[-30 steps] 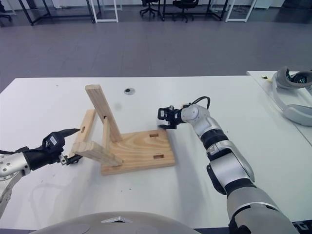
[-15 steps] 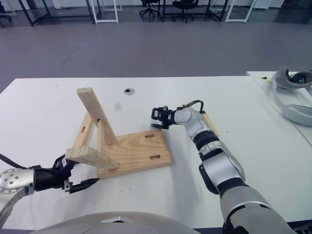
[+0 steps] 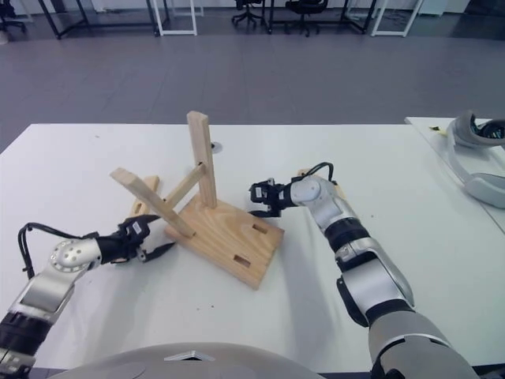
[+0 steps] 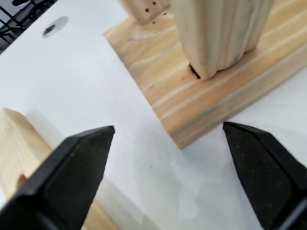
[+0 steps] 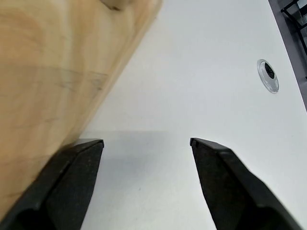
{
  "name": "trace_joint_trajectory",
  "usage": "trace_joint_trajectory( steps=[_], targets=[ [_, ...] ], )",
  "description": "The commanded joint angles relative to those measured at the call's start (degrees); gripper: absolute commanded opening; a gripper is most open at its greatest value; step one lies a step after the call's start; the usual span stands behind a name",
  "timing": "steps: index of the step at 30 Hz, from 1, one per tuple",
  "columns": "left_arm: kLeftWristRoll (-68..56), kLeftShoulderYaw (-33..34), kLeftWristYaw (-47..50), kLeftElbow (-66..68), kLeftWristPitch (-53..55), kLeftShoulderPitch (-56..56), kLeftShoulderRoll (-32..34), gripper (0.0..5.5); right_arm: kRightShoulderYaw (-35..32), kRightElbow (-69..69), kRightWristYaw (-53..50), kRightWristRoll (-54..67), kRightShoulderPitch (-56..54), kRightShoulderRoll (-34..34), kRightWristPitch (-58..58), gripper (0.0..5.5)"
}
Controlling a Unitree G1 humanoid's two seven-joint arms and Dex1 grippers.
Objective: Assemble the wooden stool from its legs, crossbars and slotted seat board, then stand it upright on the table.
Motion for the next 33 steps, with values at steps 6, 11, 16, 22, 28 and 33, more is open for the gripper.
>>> trace_joint_trajectory(
  steps=[6, 11, 16, 22, 28, 33],
  targets=[
    [2.6, -0.1, 4.6, 26.9, -16.1, -15.6, -9.0, 4.17, -1.4, -20.9, 7.6, 4.6, 11.5, -6.2, 13.3, 3.40],
    [-2.9, 6.0, 2.2, 16.9, -13.3, -6.1, -4.5, 4.17, -4.9, -25.7, 3.9, 6.8, 14.2, -6.8, 18.4, 3.40],
    [-6.7, 6.2, -2.4, 1.7, -5.9, 4.1, -1.1, 4.17, -5.5, -33.2, 7.1, 7.0, 19.4, -13.2, 21.8, 3.40],
    [-7.5, 3.0, -5.7, -4.3, 0.1, 6.0, -1.7, 4.17, -3.8, -41.9, 11.4, 10.5, 21.9, -13.8, 26.4, 3.40],
    [-10.3, 1.9, -7.2, 2.0, 2.1, 2.1, -6.4, 4.17, -0.4, -43.6, 7.7, 10.6, 22.4, -7.7, 28.9, 3.40],
    [-9.3, 1.8, -7.6, 7.9, -0.7, 0.2, -7.3, 4.17, -0.8, -42.8, 3.4, 8.2, 22.2, -8.0, 28.1, 3.40]
  ],
)
